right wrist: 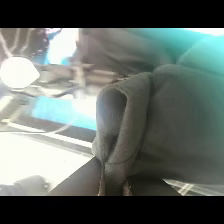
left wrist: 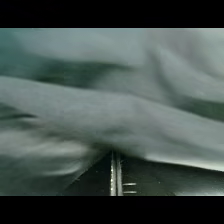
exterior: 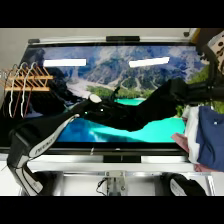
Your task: Fold the shirts.
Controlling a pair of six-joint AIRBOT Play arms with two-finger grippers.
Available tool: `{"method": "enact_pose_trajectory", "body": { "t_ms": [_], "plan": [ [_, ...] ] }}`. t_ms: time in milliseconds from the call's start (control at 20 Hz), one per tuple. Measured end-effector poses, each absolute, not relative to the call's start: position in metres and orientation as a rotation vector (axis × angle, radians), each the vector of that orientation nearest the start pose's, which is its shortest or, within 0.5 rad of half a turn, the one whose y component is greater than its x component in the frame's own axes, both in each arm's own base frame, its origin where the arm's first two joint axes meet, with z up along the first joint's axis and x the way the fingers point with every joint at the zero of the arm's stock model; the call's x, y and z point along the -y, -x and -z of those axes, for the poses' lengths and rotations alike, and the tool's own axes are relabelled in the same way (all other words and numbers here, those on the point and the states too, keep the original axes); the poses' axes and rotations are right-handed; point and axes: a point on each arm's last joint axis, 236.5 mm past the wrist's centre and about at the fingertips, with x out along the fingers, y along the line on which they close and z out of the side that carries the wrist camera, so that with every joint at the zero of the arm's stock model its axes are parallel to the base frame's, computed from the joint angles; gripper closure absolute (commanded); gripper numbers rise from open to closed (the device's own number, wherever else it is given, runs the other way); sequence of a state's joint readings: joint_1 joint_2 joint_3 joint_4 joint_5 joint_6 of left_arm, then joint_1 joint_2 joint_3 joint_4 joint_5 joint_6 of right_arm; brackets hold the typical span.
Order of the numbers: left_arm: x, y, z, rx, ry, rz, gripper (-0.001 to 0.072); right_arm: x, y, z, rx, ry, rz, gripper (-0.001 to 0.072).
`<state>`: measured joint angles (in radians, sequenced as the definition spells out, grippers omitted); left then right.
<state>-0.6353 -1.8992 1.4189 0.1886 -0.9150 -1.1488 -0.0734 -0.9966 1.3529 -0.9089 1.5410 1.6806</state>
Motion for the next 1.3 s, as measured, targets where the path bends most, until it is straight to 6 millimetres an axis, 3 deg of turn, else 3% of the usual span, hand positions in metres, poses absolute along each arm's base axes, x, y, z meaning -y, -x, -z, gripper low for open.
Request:
{"method": "enact_pose_trajectory", "body": {
  "t_ms": [150,300,400,650,750,850,950,1050,1100,1200,1300],
  "plan": [
    [0.467,-0.347,0.019,-1.303,0.761,1.034,0.0682,-0.124,-0.301,-0.194,-1.162,-0.564,-0.434,0.0647],
    [0.426,-0.382,-0.016,-1.198,0.724,1.029,0.0682,-0.133,-0.308,-0.183,-1.199,-0.564,-0.441,0.0647],
    [0.382,-0.408,-0.049,-1.109,0.673,1.010,0.0682,-0.151,-0.315,-0.171,-1.231,-0.549,-0.472,0.0647],
    [0.236,-0.457,-0.119,-0.926,0.583,0.828,0.0681,-0.222,-0.331,-0.122,-1.328,-0.495,-0.570,0.0647],
    [0.182,-0.460,-0.143,-0.877,0.579,0.765,0.0681,-0.252,-0.339,-0.092,-1.366,-0.479,-0.588,0.0647],
    [0.141,-0.455,-0.159,-0.855,0.573,0.718,0.0681,-0.277,-0.348,-0.059,-1.398,-0.471,-0.585,0.0647],
    [0.115,-0.446,-0.171,-0.846,0.570,0.693,0.0681,-0.296,-0.356,-0.028,-1.419,-0.477,-0.573,0.0647],
    [0.102,-0.435,-0.179,-0.846,0.563,0.690,0.0680,-0.309,-0.365,-0.004,-1.425,-0.502,-0.552,0.0646],
    [0.099,-0.430,-0.181,-0.848,0.558,0.690,0.0681,-0.316,-0.370,0.004,-1.422,-0.529,-0.542,0.0608],
    [0.099,-0.423,-0.182,-0.857,0.550,0.699,0.0680,-0.326,-0.377,0.015,-1.419,-0.580,-0.528,0.0099],
    [0.101,-0.418,-0.177,-0.872,0.548,0.708,0.0680,-0.338,-0.386,0.013,-1.387,-0.647,-0.545,0.0083]
  ]
}}
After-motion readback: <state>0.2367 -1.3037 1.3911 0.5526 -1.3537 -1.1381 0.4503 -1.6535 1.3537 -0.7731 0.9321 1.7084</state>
